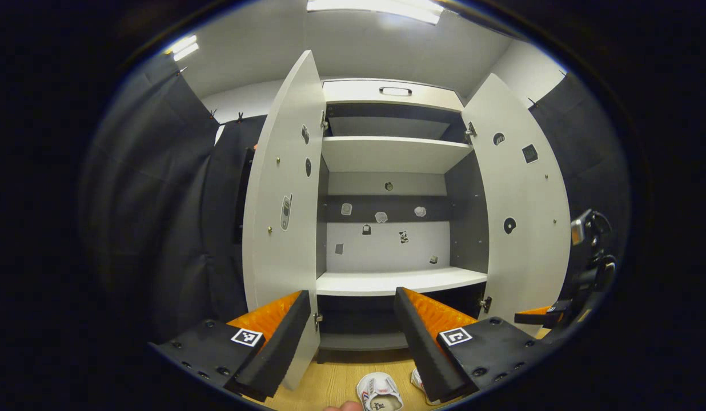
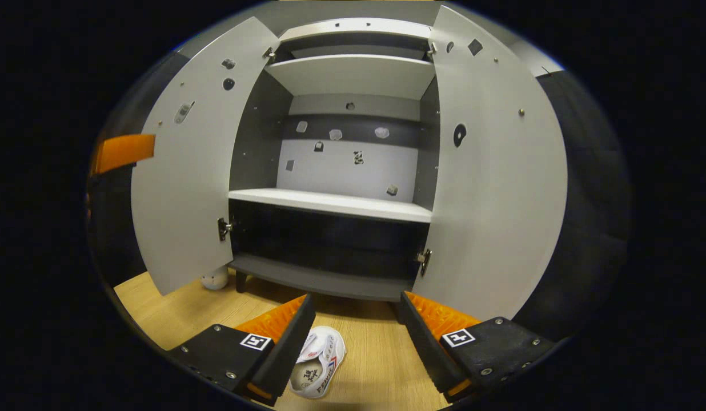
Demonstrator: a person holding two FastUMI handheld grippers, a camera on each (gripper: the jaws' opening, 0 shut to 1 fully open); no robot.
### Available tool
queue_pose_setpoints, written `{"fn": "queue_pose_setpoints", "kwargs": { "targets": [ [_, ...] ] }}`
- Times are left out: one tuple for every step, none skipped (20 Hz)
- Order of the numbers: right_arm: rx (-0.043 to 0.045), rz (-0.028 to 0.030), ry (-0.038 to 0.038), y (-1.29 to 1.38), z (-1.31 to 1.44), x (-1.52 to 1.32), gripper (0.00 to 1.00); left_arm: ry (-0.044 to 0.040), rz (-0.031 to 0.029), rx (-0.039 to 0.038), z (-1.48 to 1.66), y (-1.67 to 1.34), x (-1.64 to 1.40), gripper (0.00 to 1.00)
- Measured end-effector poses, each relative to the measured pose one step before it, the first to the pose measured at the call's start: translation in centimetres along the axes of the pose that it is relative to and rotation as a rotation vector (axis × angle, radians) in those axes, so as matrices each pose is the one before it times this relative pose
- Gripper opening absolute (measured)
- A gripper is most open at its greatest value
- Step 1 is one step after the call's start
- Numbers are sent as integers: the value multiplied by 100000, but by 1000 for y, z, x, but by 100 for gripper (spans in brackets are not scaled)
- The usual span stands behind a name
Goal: Grab one shoe with the right hand and put it into the shoe cabinet, grab the other shoe with the left hand and put it into the shoe cabinet; then close the right door with the right hand and the left door with the left hand.
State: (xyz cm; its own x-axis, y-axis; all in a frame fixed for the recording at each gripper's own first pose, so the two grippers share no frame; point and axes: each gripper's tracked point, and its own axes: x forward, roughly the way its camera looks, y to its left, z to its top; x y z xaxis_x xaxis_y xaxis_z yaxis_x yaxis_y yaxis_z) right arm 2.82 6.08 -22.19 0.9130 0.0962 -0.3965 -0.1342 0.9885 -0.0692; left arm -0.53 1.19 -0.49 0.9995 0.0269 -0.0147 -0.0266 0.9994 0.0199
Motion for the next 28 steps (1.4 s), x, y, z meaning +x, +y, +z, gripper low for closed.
{"fn": "queue_pose_setpoints", "kwargs": {
  "targets": [
    [-516, 1115, 4363, 412, -2060, 707, 93, 276, 91, -120, -99, 59, 39, 96],
    [-568, 721, 3922, 412, -1998, 654, 93, 455, 70, -254, -229, 57, -120, 99],
    [-664, 821, 4133, 428, -2066, 418, 93, 376, 65, -400, -139, 39, -11, 99],
    [-930, 656, 4698, 387, -2069, 715, 93, 400, 235, -321, -166, 127, 38, 99],
    [-619, 605, 4083, 206, -1696, 670, 93, 485, 362, -173, -143, 133, -24, 96],
    [-120, 559, 3118, 296, -1440, 557, 93, 392, 330, -119, -123, 141, -33, 96],
    [-442, 327, 2274, 224, -1232, 406, 93, 77, 432, 2, -65, 181, 45, 96],
    [-1169, -135, 2088, 0, -981, 444, 93, 119, 504, 3, -124, 195, -113, 99],
    [-1354, -102, 2616, 58, -943, 584, 93, 297, 472, -123, -81, 170, 5, 96],
    [-970, 376, 2390, 159, -868, 692, 93, 261, 348, -273, -42, 146, 76, 96],
    [-647, 54, 1611, 76, -622, 642, 93, 389, 290, -264, -168, 125, 21, 96],
    [-1099, -546, 1395, -130, -474, 776, 92, 280, 172, -195, -159, 76, -115, 96],
    [-1560, -728, 1343, -171, -574, 789, 92, 212, 83, -51, -65, 82, -19, 96],
    [-773, 6, 1362, -50, -368, 691, 92, -8, 182, 62, 4, 68, 24, 94],
    [646, 946, -22, 197, 78, 656, 92, 203, 71, 109, -50, -6, -13, 96],
    [637, 442, -491, -6, 243, 679, 91, 237, 36, 46, -82, -3, 1, 96],
    [365, 158, -610, -150, 188, 689, 90, 121, -31, 38, 0, 9, 5, 94],
    [735, 228, 35, -104, 154, 625, 88, 134, -1, 118, -54, 10, -113, 96],
    [1269, 164, 461, -59, -8, 604, 88, 193, 94, 109, -92, -11, -21, 96],
    [1574, -720, 651, -240, -98, 538, 84, 267, -102, 14, -51, -114, 57, 96],
    [1466, 1186, 89, 191, -26, 407, 83, 278, 36, 176, -110, -25, -92, 96],
    [1275, 1703, 640, 374, -76, 418, 78, 292, -49, 177, -60, -41, 19, 96],
    [768, 1835, 728, 442, -279, 282, 76, 300, -184, 199, -68, -111, 43, 96],
    [317, 1726, 569, 400, -148, 132, 68, 380, -112, 262, -186, -95, -15, 96],
    [624, 173, -1611, 332, 110, 244, 61, 270, -49, 442, -41, -118, -4, 96],
    [-671, -1146, -759, -251, -27, 64, 47, 59, -108, 314, 17, -44, 57, 96],
    [224, -1473, -1041, -200, 137, -88, 44, -148, -170, 109, 76, -179, -79, 96],
    [496, -2667, -593, -616, 94, 192, 37, -122, -424, -14, 49, -211, -8, 94]
  ]
}}
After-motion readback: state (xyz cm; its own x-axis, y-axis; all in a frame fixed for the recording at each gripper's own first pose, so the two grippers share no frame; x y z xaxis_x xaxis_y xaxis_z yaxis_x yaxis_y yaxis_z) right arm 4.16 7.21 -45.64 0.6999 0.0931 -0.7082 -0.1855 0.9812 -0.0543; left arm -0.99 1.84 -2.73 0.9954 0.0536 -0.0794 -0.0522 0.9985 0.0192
